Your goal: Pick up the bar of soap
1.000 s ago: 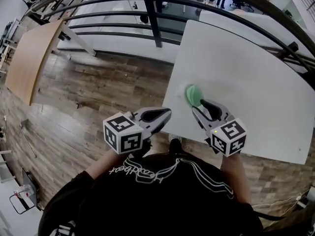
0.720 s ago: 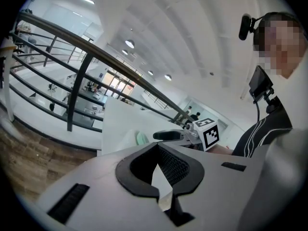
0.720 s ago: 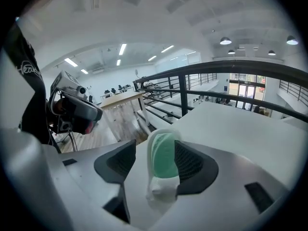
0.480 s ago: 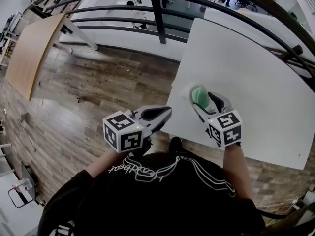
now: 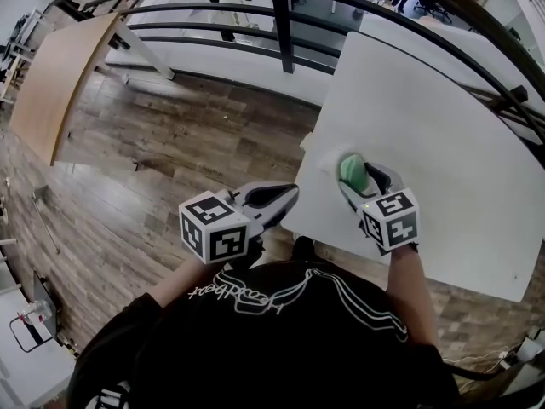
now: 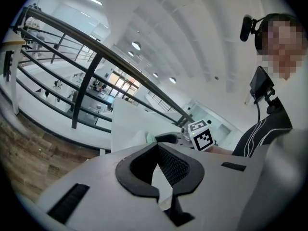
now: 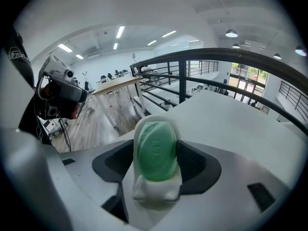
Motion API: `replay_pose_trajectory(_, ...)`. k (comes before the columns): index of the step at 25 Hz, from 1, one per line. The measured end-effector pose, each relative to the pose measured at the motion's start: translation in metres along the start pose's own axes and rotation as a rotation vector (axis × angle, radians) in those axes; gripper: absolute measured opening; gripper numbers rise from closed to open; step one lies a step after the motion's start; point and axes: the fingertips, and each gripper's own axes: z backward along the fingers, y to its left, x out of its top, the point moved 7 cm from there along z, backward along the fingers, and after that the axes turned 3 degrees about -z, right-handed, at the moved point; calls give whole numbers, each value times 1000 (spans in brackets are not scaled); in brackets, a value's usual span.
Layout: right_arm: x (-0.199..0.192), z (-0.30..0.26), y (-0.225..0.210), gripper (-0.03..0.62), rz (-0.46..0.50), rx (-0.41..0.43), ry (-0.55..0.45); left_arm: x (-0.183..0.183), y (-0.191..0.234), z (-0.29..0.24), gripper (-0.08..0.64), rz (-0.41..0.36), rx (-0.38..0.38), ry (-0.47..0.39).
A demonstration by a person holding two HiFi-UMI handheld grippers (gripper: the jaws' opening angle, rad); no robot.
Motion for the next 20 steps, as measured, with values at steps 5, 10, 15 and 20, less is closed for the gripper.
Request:
replay_pose_trajectory(5, -3, -5, 0, 232, -11, 4, 14, -3, 2, 3, 5, 4, -1, -6)
replay_pose_trajectory(10, -3, -5, 0, 232, -18, 5, 15, -6, 2, 7, 5, 8, 6, -7)
replay_pose_trajectory(15, -5, -7, 0, 232, -63, 12, 11, -9, 2, 10, 5, 11, 6, -8)
replay_pose_trajectory(20, -6, -6, 0, 232, -72, 12, 18, -15, -1, 13, 5, 13, 8, -6)
